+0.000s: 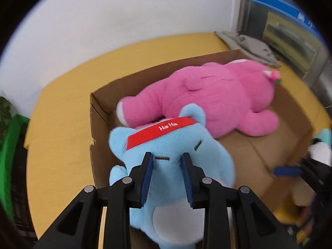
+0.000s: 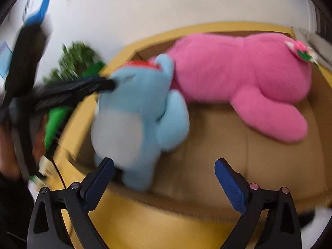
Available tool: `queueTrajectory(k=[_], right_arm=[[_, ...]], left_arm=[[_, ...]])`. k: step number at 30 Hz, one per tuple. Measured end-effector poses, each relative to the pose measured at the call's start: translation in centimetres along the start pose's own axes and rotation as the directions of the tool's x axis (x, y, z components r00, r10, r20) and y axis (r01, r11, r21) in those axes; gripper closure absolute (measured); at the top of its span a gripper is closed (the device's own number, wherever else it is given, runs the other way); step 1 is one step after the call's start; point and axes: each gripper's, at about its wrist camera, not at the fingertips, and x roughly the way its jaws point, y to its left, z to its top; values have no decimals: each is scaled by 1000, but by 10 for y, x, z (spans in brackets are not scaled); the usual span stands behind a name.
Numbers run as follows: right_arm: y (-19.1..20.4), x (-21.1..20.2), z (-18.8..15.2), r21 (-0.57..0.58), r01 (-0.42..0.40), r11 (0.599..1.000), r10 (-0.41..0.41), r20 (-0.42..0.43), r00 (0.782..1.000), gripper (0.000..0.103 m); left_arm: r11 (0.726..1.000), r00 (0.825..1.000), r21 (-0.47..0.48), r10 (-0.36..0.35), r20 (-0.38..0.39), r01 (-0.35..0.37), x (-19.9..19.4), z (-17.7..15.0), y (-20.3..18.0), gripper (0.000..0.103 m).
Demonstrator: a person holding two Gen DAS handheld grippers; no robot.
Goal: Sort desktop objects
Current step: 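Carry the blue cat into the box beside the pink bear and release, then move both grippers to the white panda plush on the table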
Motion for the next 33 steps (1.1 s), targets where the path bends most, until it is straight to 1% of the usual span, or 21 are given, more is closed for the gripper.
queueTrajectory(k=[1, 2, 3, 5, 6, 10, 12, 14, 15, 16, 17, 18, 19, 20, 22, 23, 24, 25, 27, 31, 33], right_arm=[[3, 1, -5, -34, 30, 999, -29, 9, 1000, 4], [6, 1, -7, -45, 41, 998, -41, 11, 999, 4], [8, 1, -8, -49, 49, 998, -48, 12, 999, 4], [9, 0, -8, -47, 49, 998, -49, 6, 999, 5], [10, -1, -8, -46, 50, 998, -49, 6, 999, 4], [19, -13, -8, -50, 27, 998, -25, 25, 999, 7], [23, -49, -8, -86, 21, 996, -11, 112, 994, 7], [24, -99, -11, -145, 49, 988, -15, 226, 974, 5], [25, -119, -13, -174, 67, 982, -18, 271, 962, 1], [17, -143, -21, -198, 84, 977, -20, 308, 951, 0], [3, -166, -35, -216, 117, 969, -40, 332, 942, 0], [-10, -178, -44, -220, 149, 964, -68, 339, 938, 0], [-24, -184, -55, -212, 191, 958, -113, 332, 936, 0], [-43, -182, -68, -193, 236, 952, -172, 296, 940, 0], [-69, -162, -86, -144, 279, 950, -248, 200, 948, 2], [-83, -150, -97, -113, 302, 947, -285, 143, 948, 11], [-92, -139, -104, -95, 292, 952, -281, 111, 953, 12], [-89, -135, -109, -77, 268, 960, -259, 114, 959, 12], [-81, -128, -119, -39, 216, 976, -209, 134, 969, 12], [-49, -124, -139, 17, 70, 997, -72, 132, 989, 12], [-28, -122, -151, -2, 9, 1000, -8, 127, 992, 11]], left_arm=[[1000, 1000, -26, -14, -2, 14, 0, 0, 4, 75], [1000, 1000, -10, 1, -17, -1, 2, -2, 3, 73], [1000, 999, 12, 20, -32, -19, 3, -4, 1, 73], [993, 994, 72, 97, -43, -93, 2, -15, -3, 72], [991, 993, 81, 112, -40, -109, 0, -17, -3, 72], [995, 994, 9, 98, -39, -98, -23, -27, 11, 71], [997, 997, -25, 71, -20, -71, -43, -31, 10, 69], [997, 999, -58, 45, -1, -45, -63, -36, 9, 65], [998, 1000, -65, 17, 20, -16, -75, -42, 4, 59], [997, 998, -68, -27, 56, 31, -90, -52, -6, 54], [994, 993, -69, -73, 95, 79, -104, -62, -16, 39], [989, 986, -74, -115, 122, 125, -114, -75, -27, 27], [982, 977, -79, -157, 147, 170, -124, -89, -38, 25], [973, 965, -82, -198, 173, 215, -134, -102, -50, 25], [946, 943, -114, -281, 180, 304, -134, -125, -69, 25], [931, 933, -134, -314, 176, 339, -130, -134, -76, 25], [915, 922, -154, -347, 173, 374, -126, -144, -84, 25], [897, 909, -174, -380, 171, 407, -122, -153, -92, 25], [869, 894, -211, -426, 143, 448, -102, -170, -105, 25], [830, 876, -284, -468, 118, 481, -78, -192, -109, 25], [809, 866, -314, -484, 124, 497, -72, -202, -106, 24]])
